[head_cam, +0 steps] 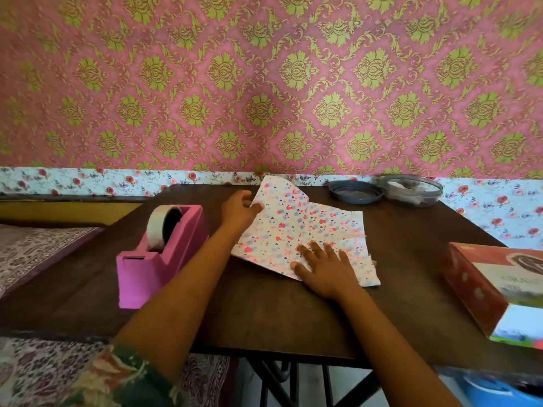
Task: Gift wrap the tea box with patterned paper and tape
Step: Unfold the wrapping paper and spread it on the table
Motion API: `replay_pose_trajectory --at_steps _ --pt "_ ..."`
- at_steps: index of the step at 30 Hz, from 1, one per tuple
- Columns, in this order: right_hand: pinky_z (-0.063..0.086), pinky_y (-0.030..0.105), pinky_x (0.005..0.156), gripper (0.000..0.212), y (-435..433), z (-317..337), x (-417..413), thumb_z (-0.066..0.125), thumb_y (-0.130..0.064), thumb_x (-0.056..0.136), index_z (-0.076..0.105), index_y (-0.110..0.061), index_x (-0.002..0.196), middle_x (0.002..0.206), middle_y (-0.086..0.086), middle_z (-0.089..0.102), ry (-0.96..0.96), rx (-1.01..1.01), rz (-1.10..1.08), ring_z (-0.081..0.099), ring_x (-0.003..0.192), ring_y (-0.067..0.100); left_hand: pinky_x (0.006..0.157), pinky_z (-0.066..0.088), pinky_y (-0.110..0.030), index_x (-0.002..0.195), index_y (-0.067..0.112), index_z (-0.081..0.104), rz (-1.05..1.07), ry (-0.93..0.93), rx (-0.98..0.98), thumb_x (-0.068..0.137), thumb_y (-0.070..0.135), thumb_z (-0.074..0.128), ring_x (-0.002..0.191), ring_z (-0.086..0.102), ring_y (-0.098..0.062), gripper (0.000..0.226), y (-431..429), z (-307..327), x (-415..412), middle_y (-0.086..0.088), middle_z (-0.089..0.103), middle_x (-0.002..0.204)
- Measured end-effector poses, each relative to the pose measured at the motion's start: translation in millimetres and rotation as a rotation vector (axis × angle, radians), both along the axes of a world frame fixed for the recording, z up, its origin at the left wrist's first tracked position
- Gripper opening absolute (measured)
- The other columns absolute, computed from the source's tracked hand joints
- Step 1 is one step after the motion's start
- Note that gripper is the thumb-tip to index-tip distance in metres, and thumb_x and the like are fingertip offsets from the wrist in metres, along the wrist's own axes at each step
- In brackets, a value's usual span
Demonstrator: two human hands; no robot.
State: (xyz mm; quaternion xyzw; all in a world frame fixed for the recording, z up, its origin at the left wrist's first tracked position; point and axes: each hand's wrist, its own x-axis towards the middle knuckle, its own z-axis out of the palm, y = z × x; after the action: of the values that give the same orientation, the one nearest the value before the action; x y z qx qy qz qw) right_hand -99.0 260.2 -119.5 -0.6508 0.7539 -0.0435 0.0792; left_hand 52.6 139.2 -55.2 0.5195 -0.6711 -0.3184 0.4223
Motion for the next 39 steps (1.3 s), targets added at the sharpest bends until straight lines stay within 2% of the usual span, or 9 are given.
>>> replay_pose_trajectory --at_steps 8,14,19,23,26,29,33,36,39 --pt "-0.005 0.045 0.116 0.061 -1 -1 -1 0.018 -0.061 0.094 0.006 -0.035 0.148 0.158 -0.003 -0.002 -0.019 -0.028 -0.010 -0.004 0.146 0.022 0.079 0.046 -0.028 0.102 0.003 0.066 -0.019 0.096 -0.158 0.082 0.007 0.067 0.084 0.055 -0.016 0.020 -5 8 -10 -0.006 0.060 0.091" --pt "-0.005 0.045 0.116 0.061 1 1 1 0.020 -0.060 0.094 0.007 -0.035 0.148 0.158 -0.002 0.000 -0.020 -0.035 -0.014 -0.003 0.146 0.022 0.065 0.039 -0.008 0.088 0.003 0.068 -0.026 0.013 -0.433 0.080 0.008 0.069 0.067 0.050 -0.003 0.010 7 7 -6 0.002 0.056 0.084" --pt "-0.013 0.049 0.113 0.062 3 -1 2 0.021 -0.062 0.093 0.015 -0.035 0.148 0.158 -0.002 0.006 0.035 -0.110 -0.073 -0.003 0.145 0.028 0.060 0.031 -0.025 0.073 0.012 0.046 -0.283 -0.246 -0.412 0.082 0.019 0.057 0.061 0.039 -0.009 0.016 15 10 -1 0.007 0.044 0.063" --pt "-0.014 0.048 0.113 0.064 4 -3 3 0.023 -0.062 0.092 0.011 -0.034 0.148 0.158 -0.001 0.002 0.088 -0.223 -0.094 -0.006 0.145 0.028 0.064 0.029 -0.030 0.077 0.010 0.046 -0.208 -0.364 -0.461 0.074 0.039 0.039 0.067 0.038 -0.016 0.030 20 25 7 0.003 0.038 0.065" --pt "-0.016 0.047 0.112 0.067 4 -5 4 0.019 -0.065 0.090 0.004 -0.034 0.149 0.158 0.001 -0.005 0.088 -0.269 -0.119 -0.011 0.145 0.027 0.058 0.027 -0.027 0.075 0.010 0.040 -0.378 -0.154 -0.357 0.086 0.022 0.047 0.062 0.034 -0.009 0.017 31 36 14 -0.005 0.040 0.069" --pt "-0.016 0.046 0.112 0.082 2 -8 3 -0.005 -0.069 0.075 -0.002 -0.033 0.148 0.158 0.003 -0.008 0.101 -0.347 -0.166 -0.011 0.145 0.028 0.063 0.033 -0.027 0.076 0.014 0.043 -0.513 -0.036 -0.297 0.081 0.018 0.046 0.071 0.044 -0.014 0.007 44 42 20 -0.007 0.046 0.076" --pt "-0.010 0.047 0.114 0.074 4 -2 2 0.009 -0.065 0.088 0.000 -0.024 0.150 0.158 0.004 -0.003 -0.018 -0.428 -0.250 -0.003 0.146 0.025 0.071 0.037 -0.030 0.079 0.022 0.044 -0.551 -0.016 -0.317 0.092 0.006 0.050 0.081 0.049 -0.012 0.022 55 48 24 -0.008 0.051 0.085" --pt "0.001 0.048 0.115 0.089 19 14 -3 0.004 -0.066 0.075 0.013 -0.016 0.149 0.157 0.010 0.011 -0.146 -0.642 -0.301 0.010 0.145 0.027 0.075 0.041 -0.024 0.080 0.023 0.044 -0.544 -0.027 -0.358 0.092 -0.001 0.049 0.083 0.054 0.002 0.028 62 53 29 0.001 0.056 0.089" --pt "0.009 0.049 0.114 0.089 35 41 -11 0.017 -0.063 0.077 0.020 -0.009 0.147 0.154 0.017 0.018 -0.197 -0.941 -0.306 0.016 0.143 0.032 0.081 0.044 -0.032 0.086 0.010 0.048 -0.576 -0.028 -0.331 0.092 -0.004 0.047 0.095 0.055 -0.013 0.015 64 54 38 -0.011 0.056 0.099"
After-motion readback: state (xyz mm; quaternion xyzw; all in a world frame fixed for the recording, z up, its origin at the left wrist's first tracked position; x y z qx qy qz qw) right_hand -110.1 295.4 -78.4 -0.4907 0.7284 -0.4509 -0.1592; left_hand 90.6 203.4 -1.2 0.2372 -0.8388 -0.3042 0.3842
